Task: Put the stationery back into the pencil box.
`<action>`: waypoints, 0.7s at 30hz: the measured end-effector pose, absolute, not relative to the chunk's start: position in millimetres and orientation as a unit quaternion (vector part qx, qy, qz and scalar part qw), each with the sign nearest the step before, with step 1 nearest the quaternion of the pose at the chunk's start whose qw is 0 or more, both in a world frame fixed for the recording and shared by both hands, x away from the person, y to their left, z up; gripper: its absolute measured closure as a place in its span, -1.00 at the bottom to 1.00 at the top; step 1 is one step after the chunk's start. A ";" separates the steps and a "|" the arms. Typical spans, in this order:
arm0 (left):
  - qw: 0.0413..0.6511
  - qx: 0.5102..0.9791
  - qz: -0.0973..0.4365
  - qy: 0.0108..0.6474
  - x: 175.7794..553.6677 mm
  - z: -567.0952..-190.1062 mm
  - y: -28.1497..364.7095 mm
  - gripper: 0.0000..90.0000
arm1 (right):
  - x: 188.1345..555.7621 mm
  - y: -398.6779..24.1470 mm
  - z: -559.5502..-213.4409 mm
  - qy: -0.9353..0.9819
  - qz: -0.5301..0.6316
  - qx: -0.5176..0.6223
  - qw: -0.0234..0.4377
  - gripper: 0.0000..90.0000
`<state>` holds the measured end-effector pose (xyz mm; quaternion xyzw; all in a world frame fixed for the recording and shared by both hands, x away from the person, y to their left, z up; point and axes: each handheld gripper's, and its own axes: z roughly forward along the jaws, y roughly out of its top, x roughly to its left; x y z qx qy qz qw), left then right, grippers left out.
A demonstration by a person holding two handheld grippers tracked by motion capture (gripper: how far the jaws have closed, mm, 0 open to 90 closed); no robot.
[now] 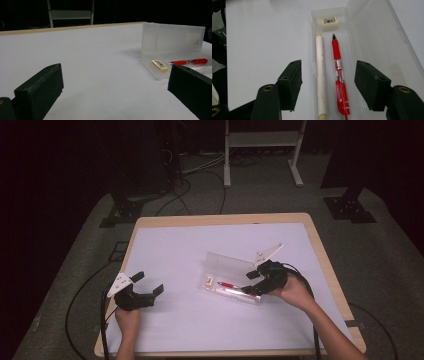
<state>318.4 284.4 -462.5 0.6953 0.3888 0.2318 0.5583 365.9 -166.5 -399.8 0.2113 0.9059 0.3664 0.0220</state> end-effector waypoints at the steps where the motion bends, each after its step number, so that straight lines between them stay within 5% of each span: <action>1: 0.558 0.695 0.232 0.389 318.4 -462.5 284.4 -1.00 | 365.0 -167.5 -400.1 0.906 0.366 0.213 0.021 -0.16; 21: 0.555 0.697 0.232 0.390 318.4 -462.6 282.8 -1.00 | 355.8 -196.6 -413.3 0.901 0.364 0.236 0.023 -0.19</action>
